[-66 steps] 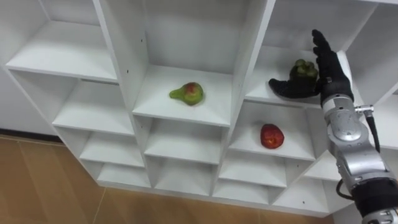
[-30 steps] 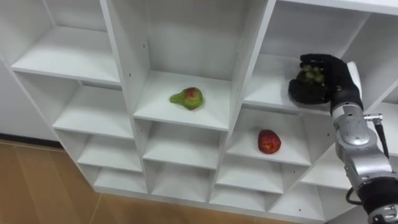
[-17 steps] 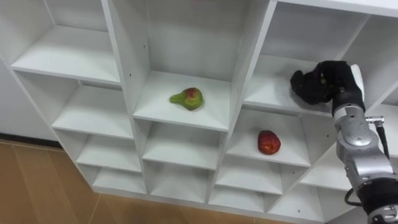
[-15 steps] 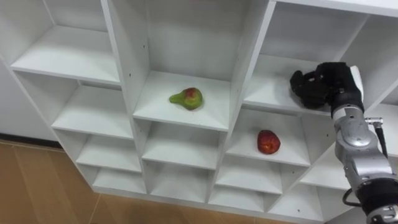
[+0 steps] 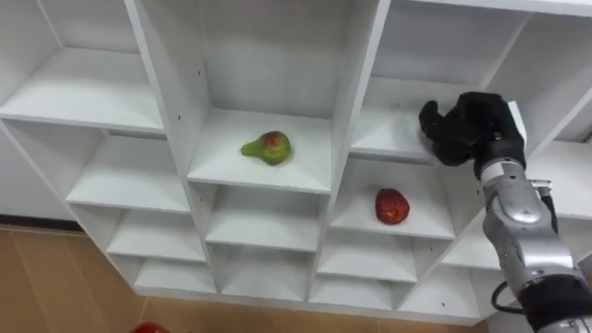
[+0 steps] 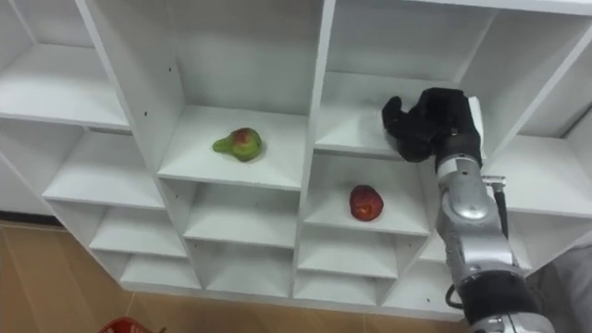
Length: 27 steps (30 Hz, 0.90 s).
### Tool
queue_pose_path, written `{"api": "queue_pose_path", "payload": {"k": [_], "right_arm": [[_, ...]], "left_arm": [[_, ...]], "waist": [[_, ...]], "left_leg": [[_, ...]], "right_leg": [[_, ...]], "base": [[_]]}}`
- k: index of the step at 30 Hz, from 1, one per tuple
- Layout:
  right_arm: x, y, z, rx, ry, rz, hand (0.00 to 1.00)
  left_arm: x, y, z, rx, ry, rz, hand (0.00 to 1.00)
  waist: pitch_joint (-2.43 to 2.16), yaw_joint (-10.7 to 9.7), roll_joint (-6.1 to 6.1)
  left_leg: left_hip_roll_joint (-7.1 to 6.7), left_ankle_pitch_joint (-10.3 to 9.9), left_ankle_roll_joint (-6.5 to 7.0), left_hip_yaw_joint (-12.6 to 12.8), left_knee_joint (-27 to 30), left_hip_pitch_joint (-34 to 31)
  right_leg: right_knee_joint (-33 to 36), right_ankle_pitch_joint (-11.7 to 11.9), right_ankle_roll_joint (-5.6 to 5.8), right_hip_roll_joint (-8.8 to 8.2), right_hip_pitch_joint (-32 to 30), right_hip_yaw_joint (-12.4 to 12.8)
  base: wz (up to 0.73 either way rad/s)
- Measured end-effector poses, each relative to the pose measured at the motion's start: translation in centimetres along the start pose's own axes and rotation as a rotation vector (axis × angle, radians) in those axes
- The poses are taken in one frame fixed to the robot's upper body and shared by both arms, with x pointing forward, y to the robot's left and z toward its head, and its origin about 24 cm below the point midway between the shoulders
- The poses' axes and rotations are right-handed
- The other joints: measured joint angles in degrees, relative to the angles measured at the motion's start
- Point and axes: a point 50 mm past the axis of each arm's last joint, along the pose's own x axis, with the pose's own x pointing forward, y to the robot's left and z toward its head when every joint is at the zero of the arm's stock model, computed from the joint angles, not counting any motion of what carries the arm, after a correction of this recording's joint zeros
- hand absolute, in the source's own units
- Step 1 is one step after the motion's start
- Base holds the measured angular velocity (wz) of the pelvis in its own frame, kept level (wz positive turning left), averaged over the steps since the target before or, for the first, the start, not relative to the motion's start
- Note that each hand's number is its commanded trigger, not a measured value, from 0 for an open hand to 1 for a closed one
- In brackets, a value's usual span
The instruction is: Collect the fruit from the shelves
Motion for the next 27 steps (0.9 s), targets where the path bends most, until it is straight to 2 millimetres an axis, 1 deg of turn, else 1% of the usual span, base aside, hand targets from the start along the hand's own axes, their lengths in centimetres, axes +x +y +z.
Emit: {"api": "queue_pose_path", "payload": {"k": [3, 4, 5, 6, 8, 9, 11, 13, 16, 17, 19, 20, 21, 22, 24, 27], "right_arm": [[-0.8, 0.9, 0.0, 0.012, -0.023, 0.054, 1.0], [-1.0, 1.2, -0.1, 0.014, -0.025, 0.068, 1.0], [-1.4, 1.8, -0.1, 0.03, -0.035, 0.093, 1.0], [-1.8, 2.5, -0.1, 0.046, -0.047, 0.116, 1.0], [-2.5, 3.5, 0.0, 0.08, -0.062, 0.161, 1.0], [-2.9, 3.8, -0.1, 0.109, -0.064, 0.166, 1.0], [-3.2, 4.1, -0.2, 0.153, -0.067, 0.176, 1.0], [-3.4, 4.3, 0.0, 0.185, -0.072, 0.188, 1.0], [-3.9, 4.5, -0.2, 0.228, -0.074, 0.209, 1.0], [-4.3, 4.7, -0.4, 0.267, -0.066, 0.225, 1.0], [-5.0, 5.3, -1.3, 0.338, -0.022, 0.255, 1.0], [-5.8, 5.7, -2.5, 0.36, 0.051, 0.279, 1.0], [-6.8, 6.2, -3.9, 0.382, 0.129, 0.3, 1.0], [-7.4, 6.6, -4.5, 0.393, 0.166, 0.314, 1.0], [-9.1, 7.6, -6.3, 0.41, 0.269, 0.371, 1.0], [-9.5, 7.9, -6.7, 0.417, 0.293, 0.415, 1.0]], "left_arm": [[0.1, 0.1, 1.4, -0.063, -0.064, 0.021, 1.0], [0.1, 0.2, 1.7, -0.062, -0.078, 0.026, 1.0], [0.2, 0.2, 2.2, -0.057, -0.099, 0.029, 1.0], [0.2, 0.1, 2.8, -0.057, -0.114, 0.027, 1.0], [0.2, -0.2, 3.6, -0.075, -0.137, 0.015, 1.0], [0.2, -0.4, 4.3, -0.088, -0.155, 0.009, 1.0], [0.2, -0.7, 5.0, -0.116, -0.173, 0.0, 1.0], [0.1, -0.9, 5.5, -0.132, -0.192, -0.01, 1.0], [0.0, -1.2, 5.9, -0.158, -0.203, -0.026, 1.0], [0.0, -1.3, 6.0, -0.166, -0.206, -0.034, 1.0], [-0.2, -1.6, 6.5, -0.19, -0.222, -0.044, 1.0], [-0.3, -1.8, 7.1, -0.204, -0.243, -0.052, 1.0], [-0.5, -2.0, 7.9, -0.215, -0.272, -0.057, 1.0], [-0.6, -2.1, 8.3, -0.222, -0.288, -0.059, 1.0], [-1.1, -2.5, 9.7, -0.256, -0.344, -0.075, 1.0], [-1.2, -2.8, 10.4, -0.327, -0.355, -0.109, 1.0]], "waist": [[0.0, -0.41, 0.59], [-0.04, -0.41, 0.57], [0.03, -0.55, 0.78], [0.03, -1.12, 0.85], [0.01, -1.39, 1.14], [0.03, -1.43, 1.18], [0.06, -1.42, 1.25], [0.04, -1.54, 1.22], [0.01, -2.32, 1.16], [0.08, -2.9, 1.29], [0.08, -3.05, 1.27], [0.1, -3.06, 1.26], [0.3, -3.05, 1.52], [0.42, -3.06, 1.67], [0.84, -2.96, 2.36], [0.85, -2.91, 2.34]], "left_leg": [[0.01, 0.0, 0.0, 0.27, -0.58, -0.02], [0.02, 0.0, 0.01, 0.27, -0.64, -0.02], [0.05, 0.01, 0.01, 0.32, -0.71, -0.02], [0.06, 0.01, 0.01, 0.49, -0.74, 0.01], [0.04, 0.02, 0.03, 0.69, -0.81, 0.07], [0.05, 0.02, 0.04, 0.95, -0.76, 0.07], [0.14, 0.02, 0.04, 1.74, -0.88, -0.02], [0.18, 0.02, 0.04, 1.78, -1.02, 0.02], [0.15, 0.03, 0.04, 1.82, -1.05, -0.03], [0.16, 0.02, 0.04, 1.83, -1.02, 0.0], [0.17, 0.02, 0.04, 2.01, -0.96, -0.06], [0.18, 0.02, 0.05, 2.1, -0.98, -0.2], [0.21, 0.02, 0.05, 2.18, -0.94, -0.73], [0.21, 0.02, 0.06, 2.22, -0.85, -1.16], [0.24, 0.15, 0.25, 3.03, -0.7, -2.15], [0.29, 0.16, 0.27, 3.53, -0.43, -2.86]], "right_leg": [[-0.01, 0.04, -0.01, 0.03, -0.13, 0.29], [0.0, 0.04, -0.01, 0.06, -0.19, 0.39], [-0.01, 0.06, -0.04, 0.1, -0.33, 0.61], [-0.01, 0.06, -0.05, 0.12, -0.39, 0.84], [-0.02, 0.08, -0.02, 0.09, -0.43, 1.06], [-0.01, 0.09, -0.01, 0.07, -0.61, 1.22], [0.1, 0.1, 0.01, 0.1, -1.1, 1.76], [0.26, 0.1, 0.02, 0.1, -1.57, 1.94], [0.21, 0.1, 0.03, 0.07, -1.68, 1.94], [0.17, 0.11, 0.04, 0.06, -1.64, 1.93], [0.17, 0.11, 0.04, 0.06, -1.72, 2.09], [0.22, 0.11, 0.04, 0.08, -1.94, 2.38], [0.62, 0.11, 0.04, 0.09, -2.63, 2.51], [0.93, 0.11, 0.04, 0.07, -3.17, 2.56], [1.65, 0.14, 0.04, -0.02, -4.62, 3.02], [1.98, 0.15, 0.04, -0.03, -5.56, 3.32]], "base": [[-0.03], [-0.05], [-0.08], [-0.09], [-0.07], [-0.09], [-0.16], [-0.1], [0.0], [0.0], [-0.03], [-0.07], [-0.07], [-0.09], [-0.11], [-0.09]]}}
